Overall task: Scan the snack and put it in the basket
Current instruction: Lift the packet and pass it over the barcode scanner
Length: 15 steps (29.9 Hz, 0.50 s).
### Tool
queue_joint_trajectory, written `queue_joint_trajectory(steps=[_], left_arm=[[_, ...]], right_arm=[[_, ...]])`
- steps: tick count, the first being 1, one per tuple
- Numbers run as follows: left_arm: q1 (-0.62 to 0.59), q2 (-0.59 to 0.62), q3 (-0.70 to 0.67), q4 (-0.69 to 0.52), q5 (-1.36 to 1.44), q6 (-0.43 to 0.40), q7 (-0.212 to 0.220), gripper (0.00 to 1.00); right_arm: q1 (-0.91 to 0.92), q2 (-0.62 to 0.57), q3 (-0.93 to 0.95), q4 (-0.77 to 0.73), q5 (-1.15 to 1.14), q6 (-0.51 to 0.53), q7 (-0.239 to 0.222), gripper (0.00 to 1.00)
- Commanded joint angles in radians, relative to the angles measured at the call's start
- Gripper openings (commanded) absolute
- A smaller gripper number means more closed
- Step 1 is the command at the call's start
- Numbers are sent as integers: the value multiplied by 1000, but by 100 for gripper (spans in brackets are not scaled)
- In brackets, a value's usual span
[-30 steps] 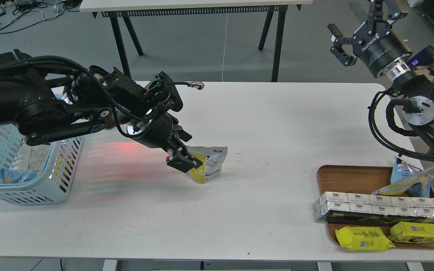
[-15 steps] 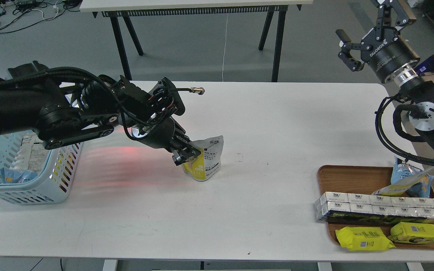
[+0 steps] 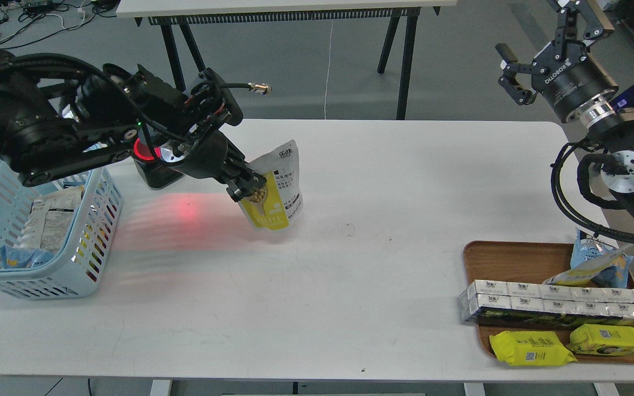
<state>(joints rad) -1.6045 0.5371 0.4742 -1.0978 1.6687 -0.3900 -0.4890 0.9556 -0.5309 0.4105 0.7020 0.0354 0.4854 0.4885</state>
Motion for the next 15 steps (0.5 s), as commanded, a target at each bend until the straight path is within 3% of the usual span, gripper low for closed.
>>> queue_joint_trajectory(steps=[1, 15], left_arm=[[-43, 81, 3, 1, 19, -1, 0, 0], [-20, 262, 7, -22, 29, 7, 0, 0]], right_arm=[[0, 2, 8, 1, 0, -1, 0, 99], [0, 19, 16, 2, 0, -1, 0, 99]])
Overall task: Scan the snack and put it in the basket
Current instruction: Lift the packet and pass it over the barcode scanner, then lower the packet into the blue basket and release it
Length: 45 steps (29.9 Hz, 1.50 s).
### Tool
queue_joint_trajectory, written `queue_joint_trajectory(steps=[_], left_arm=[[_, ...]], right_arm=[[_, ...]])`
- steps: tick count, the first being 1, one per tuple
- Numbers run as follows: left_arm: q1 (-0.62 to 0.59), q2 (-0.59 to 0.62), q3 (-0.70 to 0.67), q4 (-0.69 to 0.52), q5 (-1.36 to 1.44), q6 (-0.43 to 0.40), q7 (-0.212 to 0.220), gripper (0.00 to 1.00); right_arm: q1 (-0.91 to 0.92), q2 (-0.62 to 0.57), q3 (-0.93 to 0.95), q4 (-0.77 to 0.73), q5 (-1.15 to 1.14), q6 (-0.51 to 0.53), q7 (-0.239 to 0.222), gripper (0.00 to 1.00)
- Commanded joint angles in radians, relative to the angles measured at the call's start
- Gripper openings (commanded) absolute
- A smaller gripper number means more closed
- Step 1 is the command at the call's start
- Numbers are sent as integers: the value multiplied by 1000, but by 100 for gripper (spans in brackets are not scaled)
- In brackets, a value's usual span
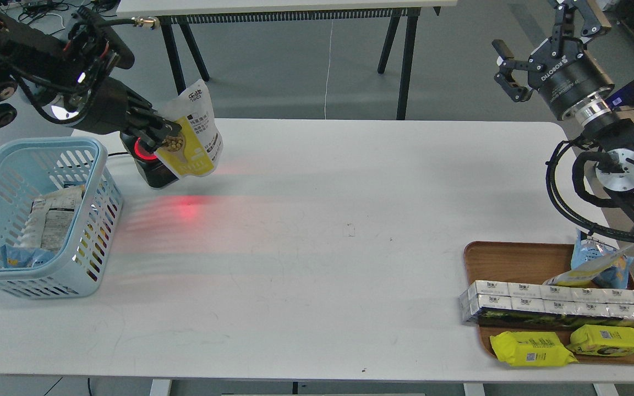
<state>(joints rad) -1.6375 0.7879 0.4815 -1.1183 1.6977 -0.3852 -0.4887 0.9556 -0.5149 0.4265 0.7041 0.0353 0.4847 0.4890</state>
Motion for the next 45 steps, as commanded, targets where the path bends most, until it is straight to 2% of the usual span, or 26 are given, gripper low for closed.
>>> queue_joint_trajectory(steps=[1, 6, 12, 19, 23, 28, 40, 45], left_arm=[[19, 13, 0, -1, 0, 2, 0, 0], [15, 56, -11, -8, 0, -6, 0, 0], [-139, 212, -55, -32, -10, -38, 0, 0], [-166, 415, -67, -70, -13, -44, 0, 0], [-134, 520, -51, -112, -7, -43, 0, 0], [-10, 614, -57, -129, -3, -29, 0, 0], [180, 614, -58, -81, 25, -7, 0, 0], [189, 603, -61, -81, 23, -6, 0, 7]], right_arm=[[-1, 3, 0, 0, 0, 0, 0, 99], [0, 1, 0, 1, 0, 0, 0, 99], [-1, 4, 3, 0, 0, -1, 0, 99], [-1, 12, 5, -3, 0, -3, 0, 99], [0, 10, 3, -3, 0, -3, 0, 99], [3, 10, 3, 0, 0, -3, 0, 99], [8, 6, 17, 1, -2, 4, 0, 99], [6, 1, 17, 1, -2, 4, 0, 99]])
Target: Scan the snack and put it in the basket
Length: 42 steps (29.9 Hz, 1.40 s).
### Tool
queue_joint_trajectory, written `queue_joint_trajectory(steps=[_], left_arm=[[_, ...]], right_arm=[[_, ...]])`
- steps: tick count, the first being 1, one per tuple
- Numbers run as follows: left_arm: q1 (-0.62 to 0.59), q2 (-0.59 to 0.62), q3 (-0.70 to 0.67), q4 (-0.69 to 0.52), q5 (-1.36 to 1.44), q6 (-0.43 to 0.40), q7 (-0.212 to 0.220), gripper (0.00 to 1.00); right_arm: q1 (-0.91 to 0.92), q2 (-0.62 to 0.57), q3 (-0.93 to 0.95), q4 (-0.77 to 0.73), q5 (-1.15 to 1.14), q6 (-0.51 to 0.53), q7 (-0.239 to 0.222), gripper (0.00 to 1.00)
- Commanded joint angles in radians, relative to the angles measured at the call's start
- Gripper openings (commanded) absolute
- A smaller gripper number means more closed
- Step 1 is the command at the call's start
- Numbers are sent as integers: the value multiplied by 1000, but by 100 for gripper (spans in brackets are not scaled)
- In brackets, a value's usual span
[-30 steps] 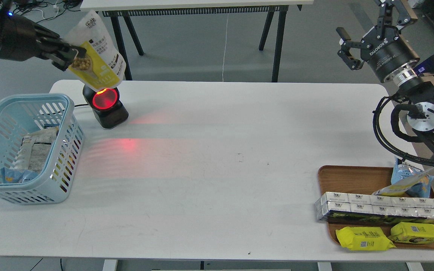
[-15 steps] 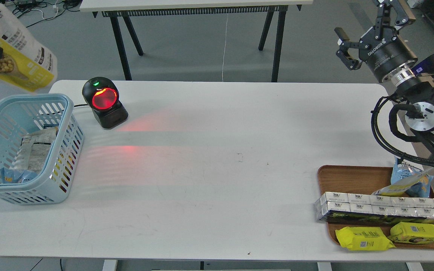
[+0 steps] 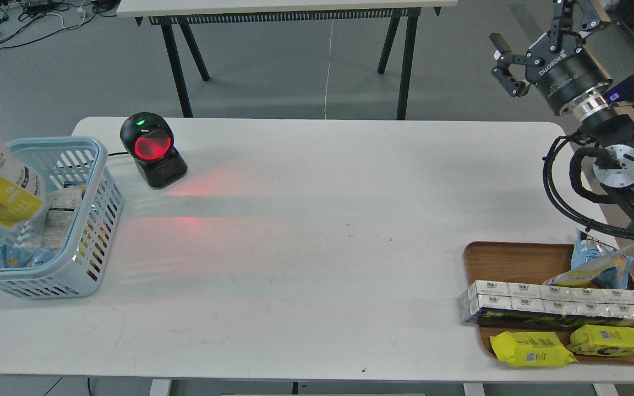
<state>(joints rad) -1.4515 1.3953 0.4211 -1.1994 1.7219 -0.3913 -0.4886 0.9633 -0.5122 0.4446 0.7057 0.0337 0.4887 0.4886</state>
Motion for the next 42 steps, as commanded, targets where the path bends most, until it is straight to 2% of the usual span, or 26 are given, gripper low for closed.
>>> queue_joint_trajectory(steps=[1, 4, 7, 10, 11, 12, 16, 20, 27, 31, 38, 42], left_arm=[[3, -4, -2, 1, -1, -1, 0, 7], [3, -6, -5, 1, -2, -6, 0, 10], [3, -4, -8, 1, -7, -6, 0, 21], [2, -7, -44, 1, -25, -1, 0, 46], [2, -13, -71, 4, -42, -3, 0, 60], [2, -21, -102, 4, -76, -1, 0, 69], [2, -42, -188, 4, -302, -1, 0, 70], [3, -123, -271, 17, -647, -1, 0, 71], [7, -326, -282, 99, -1200, -17, 0, 72], [48, -458, -356, 176, -1295, -97, 0, 72], [232, -732, -738, 489, -1291, -97, 0, 72], [263, -789, -802, 541, -1291, -97, 0, 72]], right_arm=[[-2, -2, -1, 0, 0, 0, 0, 99], [-2, -3, -1, 5, 0, 0, 0, 99], [-2, -3, -3, 14, 0, 0, 0, 99], [-2, -2, -10, 15, -8, 0, 0, 99], [-2, -2, -14, 17, -14, 0, 0, 99], [-2, 0, -18, 21, -17, 0, 0, 99], [6, -5, -29, 41, -69, 0, 0, 99], [31, -40, -32, 132, -185, 0, 0, 99], [83, -75, -37, 133, -274, 0, 0, 99], [86, -140, -37, 130, -296, 0, 0, 100], [91, -138, -37, 37, -294, 0, 0, 100], [87, -131, -33, 31, -288, 0, 0, 100]])
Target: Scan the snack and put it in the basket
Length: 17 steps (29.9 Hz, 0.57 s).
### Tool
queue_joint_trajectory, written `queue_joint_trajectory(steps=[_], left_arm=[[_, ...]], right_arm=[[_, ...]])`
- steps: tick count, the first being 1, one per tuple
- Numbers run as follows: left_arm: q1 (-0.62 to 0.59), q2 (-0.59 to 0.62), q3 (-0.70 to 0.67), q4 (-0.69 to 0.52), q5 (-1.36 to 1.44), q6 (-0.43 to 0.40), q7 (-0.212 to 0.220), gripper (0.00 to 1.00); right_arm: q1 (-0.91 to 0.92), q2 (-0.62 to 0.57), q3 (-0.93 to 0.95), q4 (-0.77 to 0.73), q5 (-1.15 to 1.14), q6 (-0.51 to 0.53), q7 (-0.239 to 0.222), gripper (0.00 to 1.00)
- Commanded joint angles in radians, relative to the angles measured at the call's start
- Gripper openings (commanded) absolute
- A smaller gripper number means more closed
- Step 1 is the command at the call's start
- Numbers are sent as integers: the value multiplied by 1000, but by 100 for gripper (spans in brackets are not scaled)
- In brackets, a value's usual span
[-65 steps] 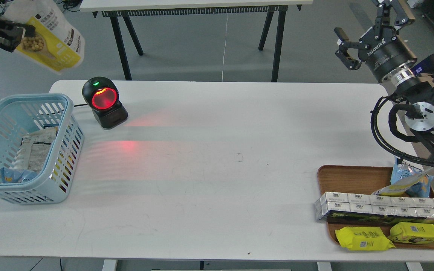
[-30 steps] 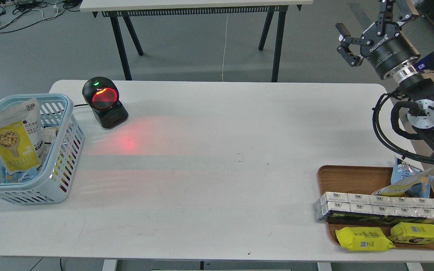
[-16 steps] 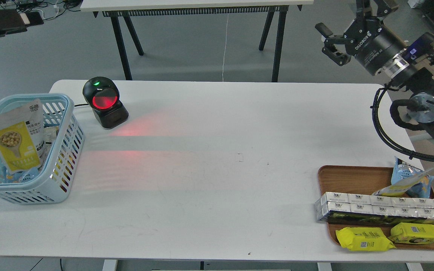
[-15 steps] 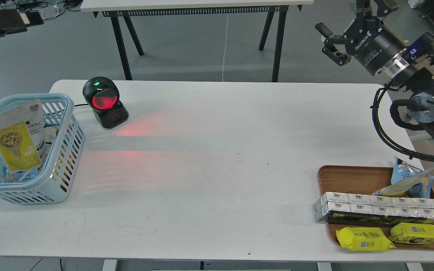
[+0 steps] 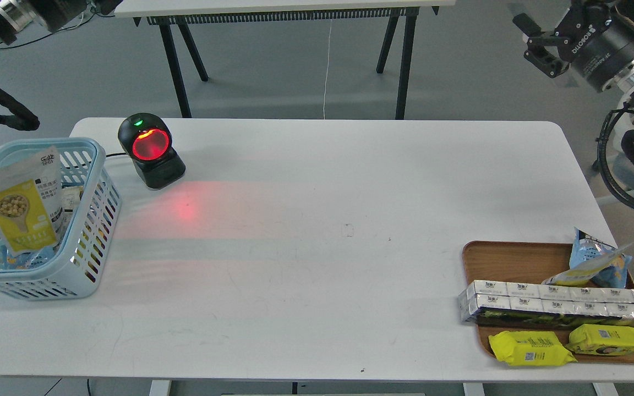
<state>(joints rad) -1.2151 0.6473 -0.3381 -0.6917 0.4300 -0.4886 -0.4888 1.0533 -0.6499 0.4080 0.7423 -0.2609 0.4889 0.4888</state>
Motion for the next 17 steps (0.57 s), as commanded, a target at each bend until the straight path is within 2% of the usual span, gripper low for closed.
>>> queue_joint_trajectory(steps=[1, 8, 17], left_arm=[[43, -52, -44, 35, 3, 0, 0, 72], [172, -90, -96, 29, 9, 0, 0, 73], [232, -83, -102, 23, 13, 0, 0, 73]], right_arm=[[-4, 13, 11, -6, 9, 0, 0, 100], [2, 101, 23, -79, 15, 0, 0, 100], [-7, 113, 29, -84, 25, 0, 0, 100]])
